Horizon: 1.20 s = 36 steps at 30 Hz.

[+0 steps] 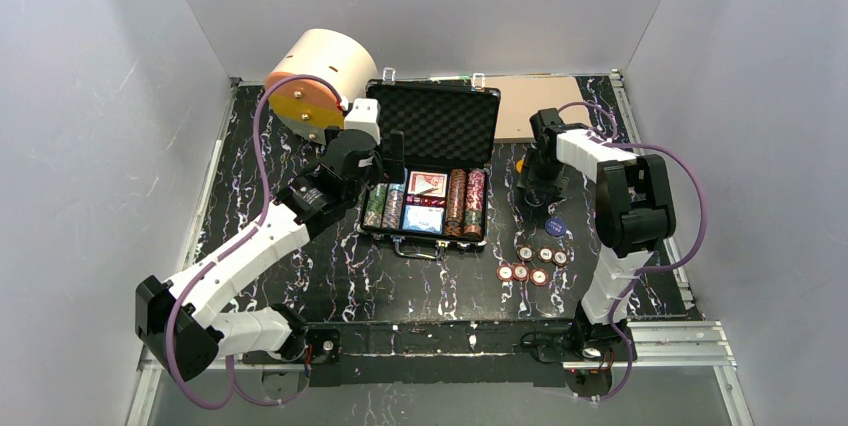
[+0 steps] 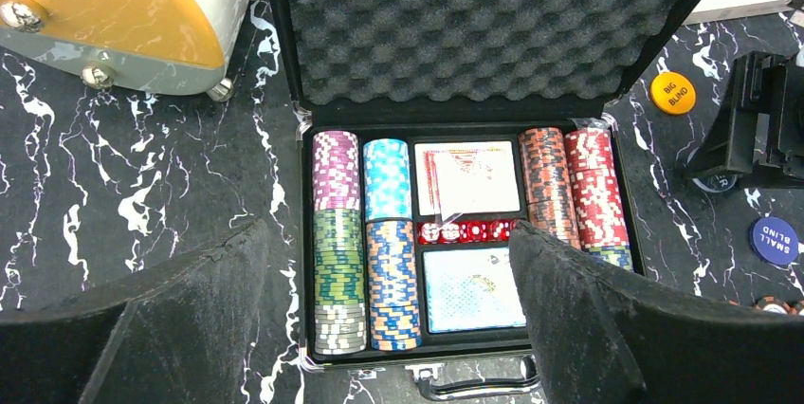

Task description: Pack up texas hold em set

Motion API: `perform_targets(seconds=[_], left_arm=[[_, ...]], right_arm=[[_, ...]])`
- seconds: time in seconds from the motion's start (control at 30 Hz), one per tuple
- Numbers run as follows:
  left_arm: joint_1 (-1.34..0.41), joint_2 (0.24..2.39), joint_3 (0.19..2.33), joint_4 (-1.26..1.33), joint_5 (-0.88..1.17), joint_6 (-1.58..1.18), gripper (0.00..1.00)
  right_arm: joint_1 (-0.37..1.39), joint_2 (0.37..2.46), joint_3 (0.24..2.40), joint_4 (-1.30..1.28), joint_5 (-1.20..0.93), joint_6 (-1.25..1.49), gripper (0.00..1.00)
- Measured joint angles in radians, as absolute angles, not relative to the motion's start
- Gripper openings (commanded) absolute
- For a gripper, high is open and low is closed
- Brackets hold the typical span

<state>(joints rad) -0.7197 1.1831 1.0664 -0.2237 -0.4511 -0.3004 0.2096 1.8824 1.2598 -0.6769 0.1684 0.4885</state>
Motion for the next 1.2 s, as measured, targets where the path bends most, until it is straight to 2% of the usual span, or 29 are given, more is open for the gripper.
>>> perform_targets(seconds=[0.17, 0.37, 0.43, 0.87, 1.07, 1.2], left_arm=[[-0.720, 1.183, 1.060, -0.224, -0.443, -0.308, 0.95], [-0.720, 1.167, 1.050, -0.224, -0.437, -0.315, 0.95], [-0.720, 1.150, 1.042, -0.222, -0.438, -0.316, 0.95], [-0.720, 1.135, 1.038, -0.217, -0.435, -0.324, 0.95], [-0.720, 1.135, 1.038, -0.216, -0.431, -0.337, 0.95], [-0.720, 1.135, 1.038, -0.216, -0.431, -0.342, 0.95]], right_arm=[[0.210, 1.891, 1.267, -0.662, 0.171, 0.458, 0.70], [0.212, 1.921, 1.308, -0.648, 0.176, 0.440, 0.51], [0.212, 1.921, 1.308, -0.649, 0.175, 0.440, 0.50], [0.212, 1.887, 1.301, -0.681, 0.164, 0.467, 0.51], [0.226, 1.777, 1.299, -0.710, 0.089, 0.516, 0.51], [0.295, 1.703, 1.299, -0.709, 0.035, 0.574, 0.51]])
